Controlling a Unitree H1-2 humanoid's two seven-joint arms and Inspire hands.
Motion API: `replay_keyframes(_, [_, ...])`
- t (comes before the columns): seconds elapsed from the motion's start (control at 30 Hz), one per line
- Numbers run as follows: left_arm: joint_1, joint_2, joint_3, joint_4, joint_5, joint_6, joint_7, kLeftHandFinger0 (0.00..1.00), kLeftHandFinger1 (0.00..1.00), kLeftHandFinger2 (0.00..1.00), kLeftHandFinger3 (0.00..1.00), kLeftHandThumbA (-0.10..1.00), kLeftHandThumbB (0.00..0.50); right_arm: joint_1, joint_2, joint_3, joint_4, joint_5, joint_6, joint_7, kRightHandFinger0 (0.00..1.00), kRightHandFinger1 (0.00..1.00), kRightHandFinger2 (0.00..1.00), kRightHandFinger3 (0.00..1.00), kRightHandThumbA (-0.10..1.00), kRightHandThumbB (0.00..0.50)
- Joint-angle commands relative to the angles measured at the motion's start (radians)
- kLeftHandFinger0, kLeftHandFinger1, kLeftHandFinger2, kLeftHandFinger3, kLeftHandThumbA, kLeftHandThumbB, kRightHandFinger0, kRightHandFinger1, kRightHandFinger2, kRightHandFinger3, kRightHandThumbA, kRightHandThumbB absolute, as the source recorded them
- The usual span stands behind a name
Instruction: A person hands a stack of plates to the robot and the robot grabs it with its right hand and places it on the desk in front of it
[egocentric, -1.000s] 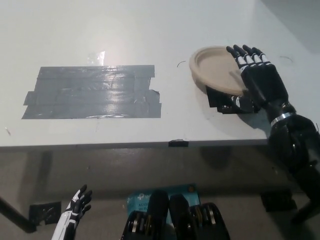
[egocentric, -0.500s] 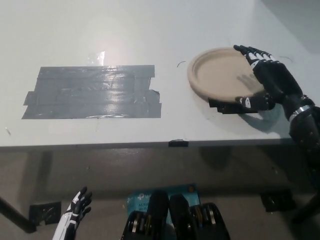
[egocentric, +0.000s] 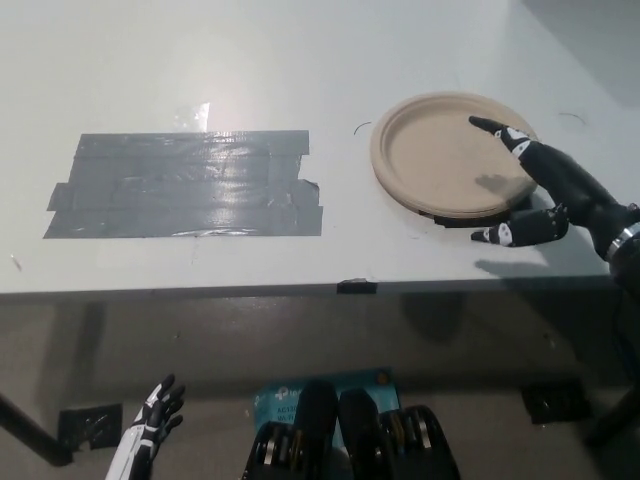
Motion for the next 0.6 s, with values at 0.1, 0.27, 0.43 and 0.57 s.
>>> replay_keyframes(0.1, [-0.071,0.026,0.003,-0.074,-0.001,0.013,-0.012,1.00,1.00,1.00,1.00,1.00,0.234,-0.087,-0.318,-0.414,-0.800,1.048,0.022,0.088,1.00,1.00,1.00,1.00,0.89,0.500])
replay_keyframes(0.27, [-0.079,0.025,0.000,-0.078,0.004,0.018,-0.012,1.00,1.00,1.00,1.00,1.00,0.238,0.057,-0.312,-0.414,-0.963,0.924,-0.063,-0.067,1.00,1.00,1.00,1.00,0.93,0.500])
replay_keyframes(0.43, [-0.078,0.023,0.000,-0.071,0.004,0.017,-0.010,1.00,1.00,1.00,1.00,1.00,0.225,0.330,-0.244,-0.387,-1.025,0.872,-0.188,-0.093,1.00,1.00,1.00,1.00,0.86,0.500])
replay_keyframes(0.57, [-0.074,0.022,-0.001,-0.068,0.004,0.015,-0.011,1.00,1.00,1.00,1.00,1.00,0.225,0.441,-0.209,-0.354,-1.023,0.917,-0.198,-0.084,1.00,1.00,1.00,1.00,0.91,0.500])
